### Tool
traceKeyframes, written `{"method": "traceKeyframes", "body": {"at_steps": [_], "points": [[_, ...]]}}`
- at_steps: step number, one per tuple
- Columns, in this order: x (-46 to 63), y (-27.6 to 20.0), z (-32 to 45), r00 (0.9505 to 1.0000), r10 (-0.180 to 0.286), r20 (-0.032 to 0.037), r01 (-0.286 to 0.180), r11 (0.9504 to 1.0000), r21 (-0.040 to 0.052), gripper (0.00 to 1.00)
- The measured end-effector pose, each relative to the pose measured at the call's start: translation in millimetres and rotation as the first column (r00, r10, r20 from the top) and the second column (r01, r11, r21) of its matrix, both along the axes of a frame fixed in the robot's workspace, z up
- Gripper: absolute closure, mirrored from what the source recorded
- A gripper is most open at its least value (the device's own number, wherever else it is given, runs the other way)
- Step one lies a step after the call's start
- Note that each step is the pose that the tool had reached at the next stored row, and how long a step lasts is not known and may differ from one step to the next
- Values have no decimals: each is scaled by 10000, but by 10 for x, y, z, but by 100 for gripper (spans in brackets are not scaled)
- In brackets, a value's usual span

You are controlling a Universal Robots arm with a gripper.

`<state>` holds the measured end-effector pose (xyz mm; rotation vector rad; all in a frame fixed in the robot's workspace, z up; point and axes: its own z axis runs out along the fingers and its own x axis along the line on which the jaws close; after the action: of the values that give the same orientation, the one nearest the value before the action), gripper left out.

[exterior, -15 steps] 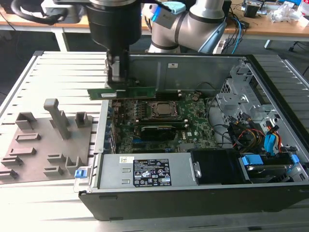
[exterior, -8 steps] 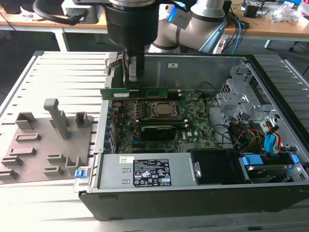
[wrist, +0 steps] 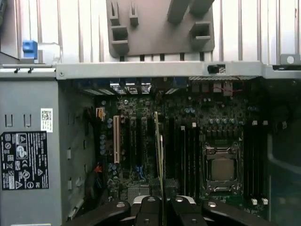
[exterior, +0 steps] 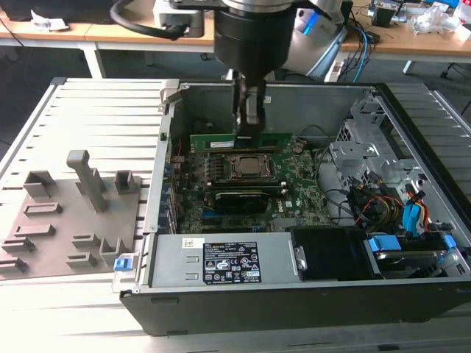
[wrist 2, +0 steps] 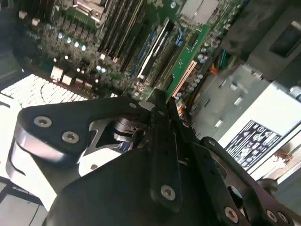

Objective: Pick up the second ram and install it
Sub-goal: 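Pick up the second ram and move it above second insertion slot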

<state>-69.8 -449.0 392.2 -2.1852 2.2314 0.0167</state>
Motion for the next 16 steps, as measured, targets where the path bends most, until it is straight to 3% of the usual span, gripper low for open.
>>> {"method": "traceKeyframes", "body": {"at_steps": [12, 15, 16], "points": [[571, 0, -8, 10000, -13, -27, 13, 10000, 1, 86], [602, 3, -31, 9986, -537, -27, 537, 9986, 11, 86], [602, 3, -34, 9979, -652, -31, 652, 9978, 92, 86]]}}
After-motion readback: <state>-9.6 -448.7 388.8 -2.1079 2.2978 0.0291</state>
